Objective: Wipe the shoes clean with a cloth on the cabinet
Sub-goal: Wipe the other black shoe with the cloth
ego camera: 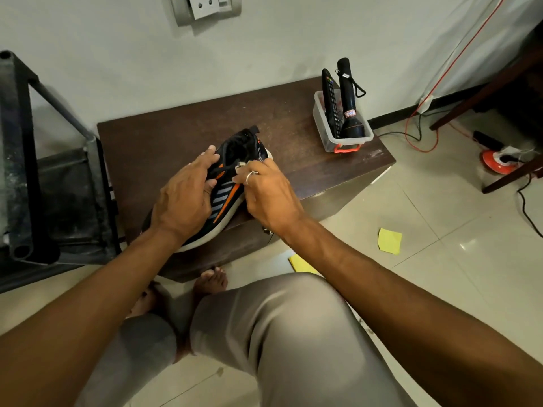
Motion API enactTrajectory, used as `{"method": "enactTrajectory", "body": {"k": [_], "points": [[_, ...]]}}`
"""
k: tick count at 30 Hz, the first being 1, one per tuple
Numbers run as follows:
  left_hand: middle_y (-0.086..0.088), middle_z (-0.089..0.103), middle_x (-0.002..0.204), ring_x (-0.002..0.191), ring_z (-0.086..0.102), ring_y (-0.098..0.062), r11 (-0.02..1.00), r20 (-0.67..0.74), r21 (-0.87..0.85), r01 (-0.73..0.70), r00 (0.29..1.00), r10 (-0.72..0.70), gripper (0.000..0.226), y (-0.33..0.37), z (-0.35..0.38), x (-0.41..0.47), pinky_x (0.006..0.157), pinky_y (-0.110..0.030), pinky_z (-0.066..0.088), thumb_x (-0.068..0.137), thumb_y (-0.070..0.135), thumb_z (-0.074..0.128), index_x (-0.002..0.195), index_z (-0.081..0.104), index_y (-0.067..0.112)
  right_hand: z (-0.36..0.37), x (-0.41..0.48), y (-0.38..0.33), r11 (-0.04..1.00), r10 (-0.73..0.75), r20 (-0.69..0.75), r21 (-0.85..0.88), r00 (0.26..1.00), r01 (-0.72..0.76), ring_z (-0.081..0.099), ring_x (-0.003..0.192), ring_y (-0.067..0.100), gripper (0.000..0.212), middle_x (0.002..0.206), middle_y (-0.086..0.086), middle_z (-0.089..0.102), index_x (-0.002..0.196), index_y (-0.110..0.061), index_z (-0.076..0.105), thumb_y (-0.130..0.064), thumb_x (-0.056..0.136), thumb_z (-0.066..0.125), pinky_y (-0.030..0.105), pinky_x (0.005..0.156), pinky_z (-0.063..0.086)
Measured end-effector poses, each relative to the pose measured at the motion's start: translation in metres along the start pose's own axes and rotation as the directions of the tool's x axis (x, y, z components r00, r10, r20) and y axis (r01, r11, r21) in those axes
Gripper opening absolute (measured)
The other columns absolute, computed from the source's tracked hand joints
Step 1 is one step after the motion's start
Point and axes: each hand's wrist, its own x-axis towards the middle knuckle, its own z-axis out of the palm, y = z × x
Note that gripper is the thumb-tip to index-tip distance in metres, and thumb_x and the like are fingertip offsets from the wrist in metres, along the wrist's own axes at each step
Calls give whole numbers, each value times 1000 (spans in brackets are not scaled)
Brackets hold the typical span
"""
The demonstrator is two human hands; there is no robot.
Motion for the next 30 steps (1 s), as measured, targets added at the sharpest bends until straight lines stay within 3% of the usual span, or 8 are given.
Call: {"method": "enactTrajectory", "body": {"k": [6,8,11,13,16,21,25,30], "points": [[-7,41,159,148,37,-23,1000,26,-8,-3,1000,4,54,4,-6,1,123,-41,28,99,0,51,152,41,10,-23,0,-27,886,5,476,406,879,-225,68,105,6,23,110,0,77,107,-9,80,1,94,64,19,99,49],[-6,40,160,151,30,-21,998,98,44,-43,994,39,59,-2,-9,5,125,-41,20,98,-1,52,154,38,11,-29,-7,-23,761,105,437,543,893,-355,67,107,1,22,111,-3,75,111,-7,77,2,95,64,18,101,49],[0,39,161,155,17,-19,981,182,177,-79,982,47,69,-9,-19,16,126,-50,12,92,-9,53,154,36,16,-41,-13,-4,721,354,131,592,926,-360,65,112,3,26,113,-5,71,115,-8,75,1,93,66,20,102,48],[3,41,160,157,12,-20,957,194,284,-65,981,9,79,-3,-26,20,126,-54,8,85,-14,55,155,35,17,-46,-17,10,710,493,-29,590,869,-384,64,114,6,31,120,2,68,120,-12,73,0,91,68,20,103,48],[1,42,159,157,7,-24,935,132,348,67,984,-120,78,15,-29,22,125,-57,1,82,-9,60,153,38,15,-47,-20,24,600,648,-42,643,761,-475,65,114,4,36,125,0,67,122,-23,71,-4,91,69,25,105,51],[1,17,169,156,-14,-22,881,146,-104,462,883,-446,48,50,-17,27,118,-63,-20,95,20,50,142,46,30,-31,-12,17,657,586,-44,610,809,-443,65,111,3,23,113,-5,71,116,-12,76,-8,94,68,23,103,51],[6,33,163,157,0,-25,922,79,-41,384,922,-380,67,52,2,44,115,-69,-17,88,78,42,143,48,39,-19,-15,2,703,530,-59,589,846,-399,66,105,4,19,108,-2,72,110,-9,78,-7,93,68,24,97,53],[23,59,122,143,32,-14,962,-21,-91,257,965,-260,29,40,7,50,117,-66,-14,95,55,56,115,71,40,-19,-35,6,784,379,39,517,925,-343,68,94,6,16,100,-2,70,97,-8,81,-1,85,74,20,89,54]]}}
